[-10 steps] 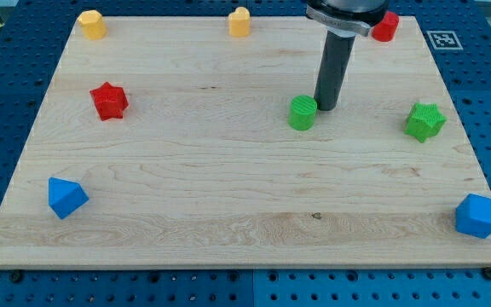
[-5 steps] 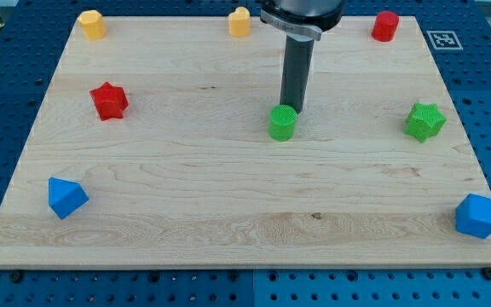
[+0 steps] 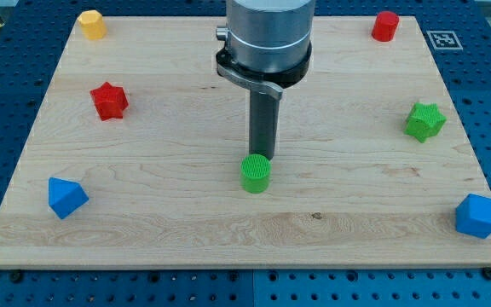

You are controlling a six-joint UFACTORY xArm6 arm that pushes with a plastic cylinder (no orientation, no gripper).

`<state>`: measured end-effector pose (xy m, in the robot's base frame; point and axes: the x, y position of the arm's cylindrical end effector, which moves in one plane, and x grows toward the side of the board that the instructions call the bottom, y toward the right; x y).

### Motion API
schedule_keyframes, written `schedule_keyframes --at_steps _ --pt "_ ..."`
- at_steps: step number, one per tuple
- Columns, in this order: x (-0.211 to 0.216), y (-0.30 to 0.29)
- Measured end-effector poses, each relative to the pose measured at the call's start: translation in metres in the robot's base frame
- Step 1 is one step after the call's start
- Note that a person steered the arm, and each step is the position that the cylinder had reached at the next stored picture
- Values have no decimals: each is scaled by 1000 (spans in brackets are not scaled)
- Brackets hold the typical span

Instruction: Push the green circle to the bottom center

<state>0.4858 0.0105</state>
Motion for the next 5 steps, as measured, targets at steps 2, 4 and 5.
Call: schedule_keyframes --at_steps 2,4,5 --pt "-3 -19" --pt "32 -12" --pt "33 -4"
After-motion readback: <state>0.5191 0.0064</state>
